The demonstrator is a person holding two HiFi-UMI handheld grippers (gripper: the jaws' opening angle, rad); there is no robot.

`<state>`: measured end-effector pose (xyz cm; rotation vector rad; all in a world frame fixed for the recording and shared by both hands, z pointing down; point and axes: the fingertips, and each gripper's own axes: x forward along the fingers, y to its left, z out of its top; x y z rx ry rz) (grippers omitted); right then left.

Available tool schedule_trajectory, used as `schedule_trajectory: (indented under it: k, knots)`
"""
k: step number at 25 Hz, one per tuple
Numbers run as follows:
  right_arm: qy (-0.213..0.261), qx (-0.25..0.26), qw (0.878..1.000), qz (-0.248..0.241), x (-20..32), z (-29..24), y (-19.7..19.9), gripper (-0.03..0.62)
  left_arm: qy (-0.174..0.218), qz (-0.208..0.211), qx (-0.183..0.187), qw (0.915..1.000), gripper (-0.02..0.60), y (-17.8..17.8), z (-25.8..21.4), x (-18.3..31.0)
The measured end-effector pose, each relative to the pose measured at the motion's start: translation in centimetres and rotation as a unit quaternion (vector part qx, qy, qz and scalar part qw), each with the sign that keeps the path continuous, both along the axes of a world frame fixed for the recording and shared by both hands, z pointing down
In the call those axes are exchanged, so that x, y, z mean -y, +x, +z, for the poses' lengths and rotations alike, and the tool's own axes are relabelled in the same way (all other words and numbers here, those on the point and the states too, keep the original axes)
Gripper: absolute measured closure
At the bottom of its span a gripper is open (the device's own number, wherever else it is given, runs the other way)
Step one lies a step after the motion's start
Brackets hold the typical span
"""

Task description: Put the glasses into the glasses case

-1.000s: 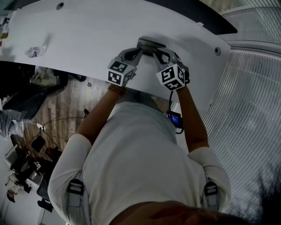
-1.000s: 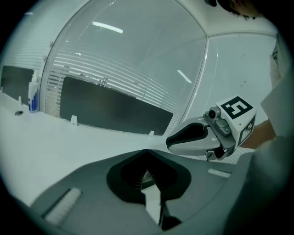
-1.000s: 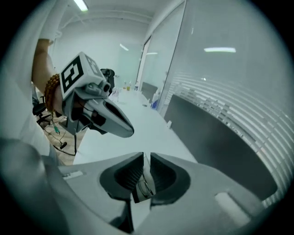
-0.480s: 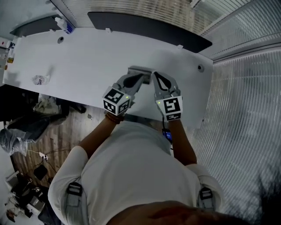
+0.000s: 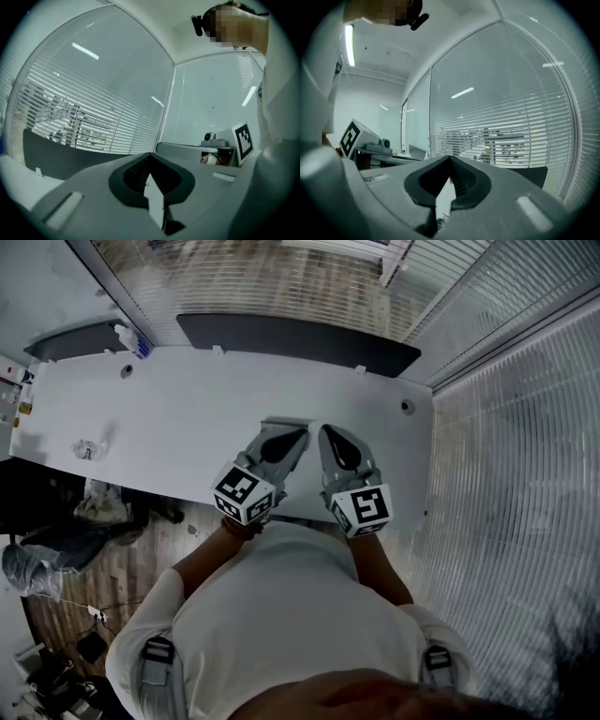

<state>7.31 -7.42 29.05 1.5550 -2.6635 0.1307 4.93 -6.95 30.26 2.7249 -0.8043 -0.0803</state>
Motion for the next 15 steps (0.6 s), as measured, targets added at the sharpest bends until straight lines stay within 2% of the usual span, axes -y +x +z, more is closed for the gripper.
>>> schedule_trajectory:
  k: [7, 15]
  knots:
    - [0.010, 0.017, 1.000, 0.015, -2.1, -0.8, 0.6, 0.591, 0.001, 0.013, -0.027, 0.9996, 0.580, 1.1, -1.0, -1.4]
    - [0.015, 0.020, 0.999, 0.024, -2.7, -1.2, 1.7, 0.591, 0.008, 0.022, -0.030, 0.9993, 0.580, 2.3, -1.6, -2.0]
